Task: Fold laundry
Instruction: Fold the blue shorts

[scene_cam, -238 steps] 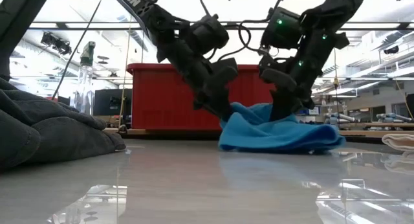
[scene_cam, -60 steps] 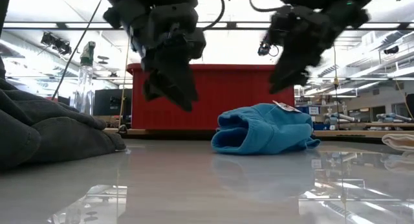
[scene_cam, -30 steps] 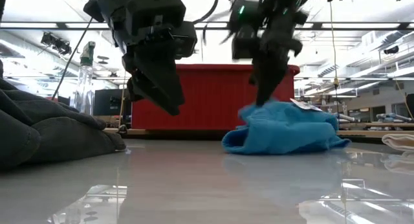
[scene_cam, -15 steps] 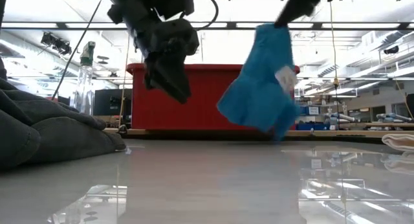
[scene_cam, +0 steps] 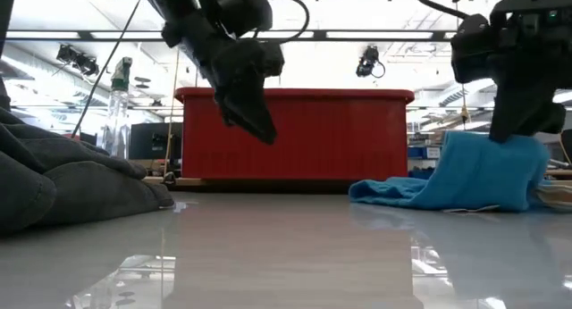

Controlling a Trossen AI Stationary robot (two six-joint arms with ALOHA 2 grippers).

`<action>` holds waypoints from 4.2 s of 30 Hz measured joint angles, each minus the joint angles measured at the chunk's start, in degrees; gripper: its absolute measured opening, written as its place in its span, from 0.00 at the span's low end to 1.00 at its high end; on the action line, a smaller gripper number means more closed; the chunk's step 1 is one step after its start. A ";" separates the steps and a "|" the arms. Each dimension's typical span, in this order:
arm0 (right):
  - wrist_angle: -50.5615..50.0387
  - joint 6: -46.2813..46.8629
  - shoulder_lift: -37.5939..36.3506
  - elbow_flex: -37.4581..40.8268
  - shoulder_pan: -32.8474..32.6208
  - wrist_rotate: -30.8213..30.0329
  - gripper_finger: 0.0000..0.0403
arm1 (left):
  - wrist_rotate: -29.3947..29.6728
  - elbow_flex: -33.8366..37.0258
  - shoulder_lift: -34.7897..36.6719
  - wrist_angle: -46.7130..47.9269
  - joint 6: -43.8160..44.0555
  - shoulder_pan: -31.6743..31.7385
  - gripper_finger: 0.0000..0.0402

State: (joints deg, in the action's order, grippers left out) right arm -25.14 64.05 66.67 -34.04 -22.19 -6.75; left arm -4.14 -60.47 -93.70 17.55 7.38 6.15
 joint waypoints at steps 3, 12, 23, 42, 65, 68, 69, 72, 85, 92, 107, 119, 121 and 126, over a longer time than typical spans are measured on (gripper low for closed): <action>-0.64 1.70 -0.54 -1.15 -1.78 -2.92 0.44 | 0.04 -0.01 -1.21 -4.34 -13.31 -0.29 0.39; -2.48 -2.46 -1.07 -6.40 -1.53 -10.81 0.47 | -4.10 -0.19 -8.46 -23.24 -43.00 1.50 0.39; 7.14 -22.01 12.32 -6.38 18.54 -8.94 0.40 | -5.15 -0.69 -11.72 -22.40 -44.46 6.14 0.39; 17.88 -37.84 33.29 -17.34 35.13 31.52 0.10 | -5.10 -0.70 -7.77 -2.91 -53.32 11.24 0.39; -15.99 -33.28 7.49 -19.47 26.38 16.18 0.33 | -9.17 -0.73 -18.08 -19.61 -75.81 1.20 0.39; -15.94 -30.65 7.15 -19.47 22.52 16.97 0.33 | -9.12 -0.90 -19.86 -20.16 -75.14 1.01 0.38; -16.04 -29.87 7.18 -19.47 21.13 17.09 0.33 | -8.95 -0.93 -20.14 -20.08 -74.03 0.92 0.37; -16.21 -28.10 8.08 -19.47 16.78 16.28 0.33 | -7.43 -0.98 -20.90 -19.85 -67.51 0.70 0.29; -19.65 -21.63 11.06 -19.45 4.03 -2.20 0.33 | -6.82 -0.97 -18.16 -8.50 -19.40 0.79 0.03; -12.59 -30.87 13.11 -19.45 6.03 -0.89 0.33 | -11.11 -0.59 -16.75 -9.58 -1.60 -1.85 0.02; -16.86 -21.09 16.62 -19.43 -2.91 5.79 0.16 | -8.15 -7.44 -16.17 -10.36 -5.08 -10.45 0.39; -5.29 -22.01 17.68 -16.61 -10.26 -8.87 0.35 | 2.08 -22.55 -15.95 10.13 -5.71 -16.50 0.51; -5.38 -21.96 17.60 -15.69 -10.32 -8.85 0.41 | 3.05 -24.14 -15.95 14.99 -6.99 -17.09 0.51; -5.31 -25.88 17.60 -14.12 -10.32 -10.24 0.54 | 3.57 -24.59 -15.95 20.27 -9.72 -17.35 0.51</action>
State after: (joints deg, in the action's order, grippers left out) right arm -30.45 38.17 84.27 -48.16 -32.51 -16.99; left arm -0.58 -85.06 -109.65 37.81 -2.33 -11.20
